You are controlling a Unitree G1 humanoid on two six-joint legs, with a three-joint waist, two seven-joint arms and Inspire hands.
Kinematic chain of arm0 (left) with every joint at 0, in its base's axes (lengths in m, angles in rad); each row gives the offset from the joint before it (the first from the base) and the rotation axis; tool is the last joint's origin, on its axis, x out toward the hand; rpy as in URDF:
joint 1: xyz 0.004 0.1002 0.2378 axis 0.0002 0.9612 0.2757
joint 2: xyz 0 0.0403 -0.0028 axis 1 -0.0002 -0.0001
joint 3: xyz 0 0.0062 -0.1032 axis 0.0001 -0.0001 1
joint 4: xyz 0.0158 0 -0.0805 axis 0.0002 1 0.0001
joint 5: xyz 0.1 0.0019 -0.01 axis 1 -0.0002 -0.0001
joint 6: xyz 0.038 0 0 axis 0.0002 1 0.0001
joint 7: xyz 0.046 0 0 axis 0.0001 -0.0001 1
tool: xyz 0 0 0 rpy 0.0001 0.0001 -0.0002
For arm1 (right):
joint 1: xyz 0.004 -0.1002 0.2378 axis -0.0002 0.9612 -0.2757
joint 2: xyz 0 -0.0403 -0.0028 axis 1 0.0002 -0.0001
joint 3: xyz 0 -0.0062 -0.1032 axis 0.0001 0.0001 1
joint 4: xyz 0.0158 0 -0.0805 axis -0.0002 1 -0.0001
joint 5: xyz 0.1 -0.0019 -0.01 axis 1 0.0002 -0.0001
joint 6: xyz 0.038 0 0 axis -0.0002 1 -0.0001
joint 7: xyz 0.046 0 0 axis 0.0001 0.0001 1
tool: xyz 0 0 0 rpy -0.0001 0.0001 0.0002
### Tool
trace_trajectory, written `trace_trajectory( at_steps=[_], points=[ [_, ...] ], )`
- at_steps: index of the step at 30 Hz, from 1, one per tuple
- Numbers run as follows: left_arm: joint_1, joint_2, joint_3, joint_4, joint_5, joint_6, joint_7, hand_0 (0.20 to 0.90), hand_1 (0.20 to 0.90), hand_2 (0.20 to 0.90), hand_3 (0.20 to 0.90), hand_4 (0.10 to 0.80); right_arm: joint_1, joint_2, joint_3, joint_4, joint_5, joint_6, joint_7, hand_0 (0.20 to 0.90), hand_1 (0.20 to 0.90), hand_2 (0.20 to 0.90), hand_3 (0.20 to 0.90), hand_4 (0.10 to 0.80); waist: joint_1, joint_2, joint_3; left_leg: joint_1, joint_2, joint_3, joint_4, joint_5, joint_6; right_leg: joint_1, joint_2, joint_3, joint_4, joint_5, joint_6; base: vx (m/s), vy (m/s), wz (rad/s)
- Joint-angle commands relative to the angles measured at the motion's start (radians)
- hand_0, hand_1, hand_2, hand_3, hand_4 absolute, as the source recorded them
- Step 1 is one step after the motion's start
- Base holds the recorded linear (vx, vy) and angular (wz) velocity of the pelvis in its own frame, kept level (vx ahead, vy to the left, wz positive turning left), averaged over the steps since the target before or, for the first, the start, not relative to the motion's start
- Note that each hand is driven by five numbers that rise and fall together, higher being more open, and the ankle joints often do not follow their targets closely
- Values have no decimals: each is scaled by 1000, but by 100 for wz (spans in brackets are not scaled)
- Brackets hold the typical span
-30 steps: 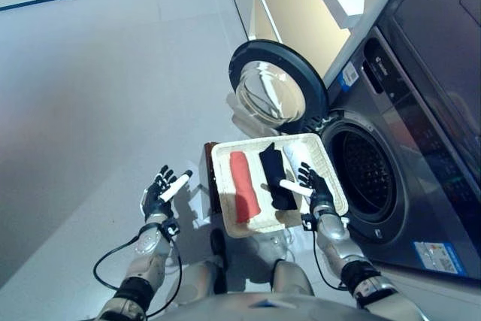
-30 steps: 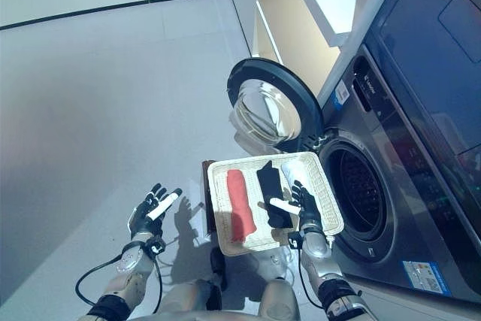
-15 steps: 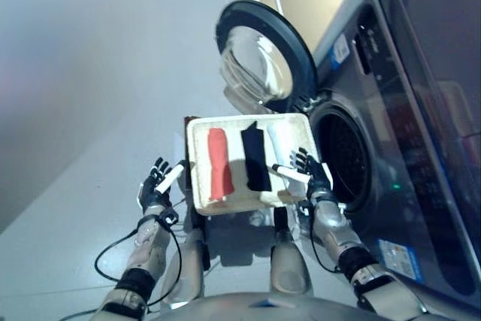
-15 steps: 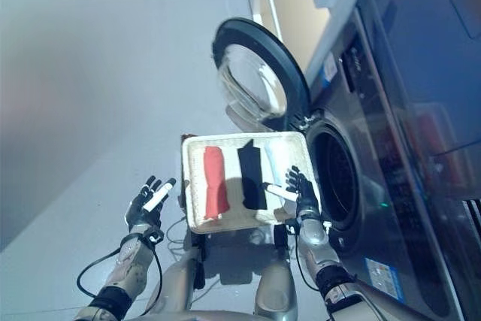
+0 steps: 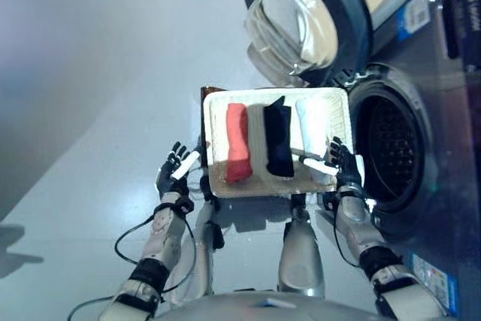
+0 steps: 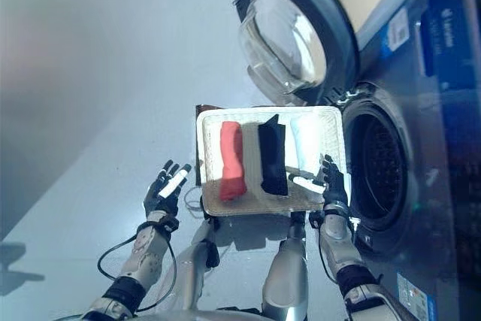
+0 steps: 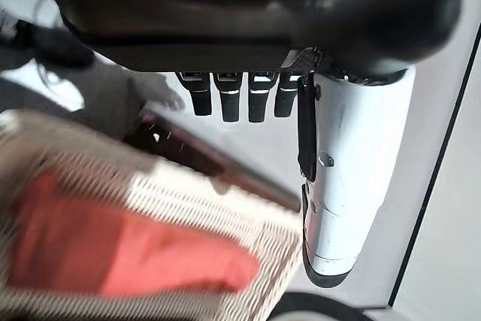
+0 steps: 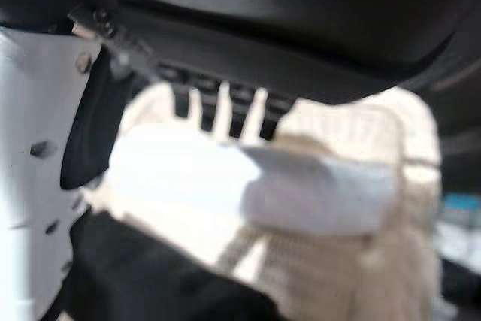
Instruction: Pick up the clothes and place them into the washing machine
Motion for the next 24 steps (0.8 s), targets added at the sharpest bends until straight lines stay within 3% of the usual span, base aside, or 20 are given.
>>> trace_trajectory(
  at_steps=[1,5,10,15,24],
  points=[
    [-22,63,-8,-120,51,-97,12,900,900,900,900,800,-162,-87,17,86,-93,-26,-99,900,900,900,900,800,37,-36,-8,8,92,-33,186,-148,-120,-107,-67,79,45,130,-5,-37,43,-1],
    [-15,83,-41,-202,48,-95,-4,900,900,900,900,800,-282,-143,59,219,-154,28,-117,900,900,900,900,800,57,-13,12,-35,75,-42,241,-181,-114,-137,-79,91,66,125,-4,-21,57,4],
    [-18,87,-54,-199,45,-91,-9,900,900,900,900,800,-336,-180,78,197,-227,46,-160,900,900,900,900,800,54,-12,23,-55,71,-29,264,-203,-110,-172,-77,106,81,125,0,7,77,2],
    [-45,73,-50,-179,32,-97,19,900,900,900,900,800,-355,-161,100,166,-245,55,-177,900,900,900,900,800,40,-20,43,-80,75,-30,301,-225,-105,-203,-77,113,107,122,-1,-8,15,-3],
    [-28,92,-67,-274,9,-107,5,900,900,900,900,800,-429,-100,136,423,-270,124,-174,900,900,900,900,800,73,16,70,-180,68,-42,368,-245,-97,-295,-97,108,171,108,-2,-13,8,0]
  ],
)
